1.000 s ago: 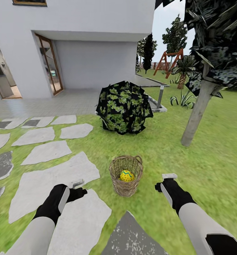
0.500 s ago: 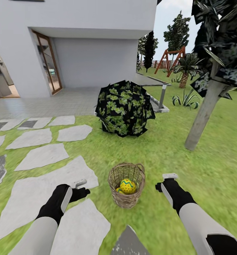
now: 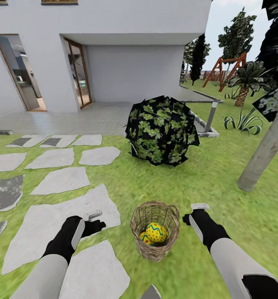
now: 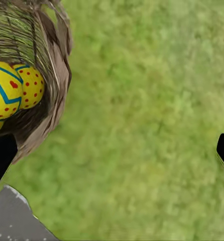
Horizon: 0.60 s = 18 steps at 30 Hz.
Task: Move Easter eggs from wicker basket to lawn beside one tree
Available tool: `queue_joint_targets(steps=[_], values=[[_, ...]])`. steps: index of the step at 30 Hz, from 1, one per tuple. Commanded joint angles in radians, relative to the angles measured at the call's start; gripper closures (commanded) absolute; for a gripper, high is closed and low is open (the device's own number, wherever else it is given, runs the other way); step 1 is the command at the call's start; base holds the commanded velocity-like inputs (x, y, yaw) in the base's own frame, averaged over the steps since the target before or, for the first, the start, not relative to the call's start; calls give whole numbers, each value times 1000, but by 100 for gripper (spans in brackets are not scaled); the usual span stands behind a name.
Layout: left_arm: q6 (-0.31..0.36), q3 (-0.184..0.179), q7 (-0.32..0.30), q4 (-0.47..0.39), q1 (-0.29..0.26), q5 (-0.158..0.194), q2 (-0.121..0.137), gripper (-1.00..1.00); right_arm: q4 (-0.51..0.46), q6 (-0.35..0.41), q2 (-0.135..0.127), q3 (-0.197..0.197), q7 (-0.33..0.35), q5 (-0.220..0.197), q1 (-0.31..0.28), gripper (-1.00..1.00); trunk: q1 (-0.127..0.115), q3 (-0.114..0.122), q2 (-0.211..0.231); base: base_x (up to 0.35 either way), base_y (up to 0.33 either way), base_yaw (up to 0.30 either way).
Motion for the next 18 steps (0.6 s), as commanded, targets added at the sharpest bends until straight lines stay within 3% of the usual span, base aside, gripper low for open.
queue_joint_targets(steps=[1,9,18], values=[[5,5,0,-1,-1,5,-2,-100,-2,6,-1,1,-1,2,0,-100,0,-1,0,276,-248,200],[1,5,-4,-1,-1,4,-2,-100,-3,6,-7,1,1,1,0,-100,0,-1,0,113,-122,38],[1,5,-4,-1,-1,5,-2,-100,-2,5,-10,0,2,0,0,-100,0,-1,0,141,-303,1]])
